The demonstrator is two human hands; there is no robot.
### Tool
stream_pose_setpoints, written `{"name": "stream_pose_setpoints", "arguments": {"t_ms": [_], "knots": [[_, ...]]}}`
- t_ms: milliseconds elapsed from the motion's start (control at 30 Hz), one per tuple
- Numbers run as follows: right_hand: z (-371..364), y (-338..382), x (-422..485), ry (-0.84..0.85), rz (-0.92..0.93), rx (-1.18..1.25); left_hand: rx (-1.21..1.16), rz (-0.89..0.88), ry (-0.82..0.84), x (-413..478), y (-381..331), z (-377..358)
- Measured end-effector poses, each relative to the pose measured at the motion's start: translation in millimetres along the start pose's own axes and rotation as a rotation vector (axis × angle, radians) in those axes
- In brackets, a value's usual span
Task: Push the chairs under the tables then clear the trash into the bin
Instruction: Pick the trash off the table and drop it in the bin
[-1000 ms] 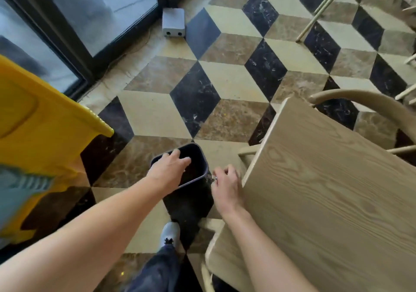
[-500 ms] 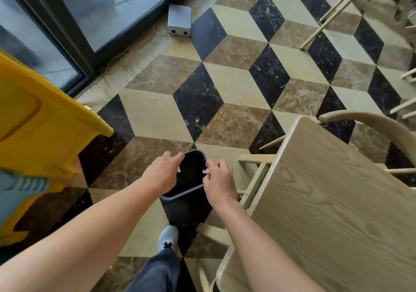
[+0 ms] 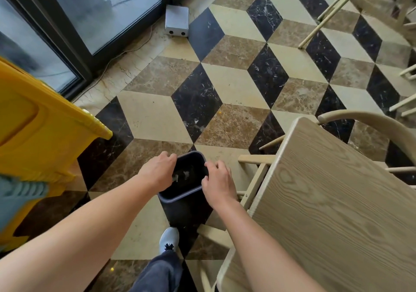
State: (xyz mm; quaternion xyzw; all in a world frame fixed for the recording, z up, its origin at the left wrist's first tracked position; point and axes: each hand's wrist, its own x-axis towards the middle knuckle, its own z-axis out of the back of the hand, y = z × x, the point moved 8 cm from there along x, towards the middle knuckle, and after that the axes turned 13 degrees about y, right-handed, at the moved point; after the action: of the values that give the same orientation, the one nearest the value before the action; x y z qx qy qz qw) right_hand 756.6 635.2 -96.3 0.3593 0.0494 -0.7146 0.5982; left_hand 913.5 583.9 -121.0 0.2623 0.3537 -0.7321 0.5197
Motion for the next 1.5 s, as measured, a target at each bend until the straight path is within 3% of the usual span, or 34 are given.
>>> {"name": "stream_pose_setpoints", "arguments": {"t_ms": [233, 433, 700, 900, 1200, 1500], "knots": [[40.0, -43.9, -54.0, -0.069, -0.105, 0.061, 0.197, -0.051, -0.022, -24.6, -60.4, 27.8], [68.4, -132.7, -159.2, -0.173, -0.316, 0.181, 0.376, -0.232, -0.06, -65.5, -197.7, 21.1], [49.6, -288.1, -358.9, -0.3, -0.698, 0.335, 0.538, -0.532, -0.007, -118.0, -403.4, -86.3], [17.2, -375.9, -454.8, -0.316, -0.792, 0.419, 0.663, -0.723, 0.034, -177.6, -524.2, -192.5], [-5.6, -528.9, -532.3, -0.324, -0.756, 0.448, 0.762, -0.6, 0.072, -186.9, -637.4, -297.7], [20.5, -667.2, -575.5, -0.317, -0.823, 0.405, 0.751, -0.634, 0.053, -187.5, -741.9, -347.8]]}}
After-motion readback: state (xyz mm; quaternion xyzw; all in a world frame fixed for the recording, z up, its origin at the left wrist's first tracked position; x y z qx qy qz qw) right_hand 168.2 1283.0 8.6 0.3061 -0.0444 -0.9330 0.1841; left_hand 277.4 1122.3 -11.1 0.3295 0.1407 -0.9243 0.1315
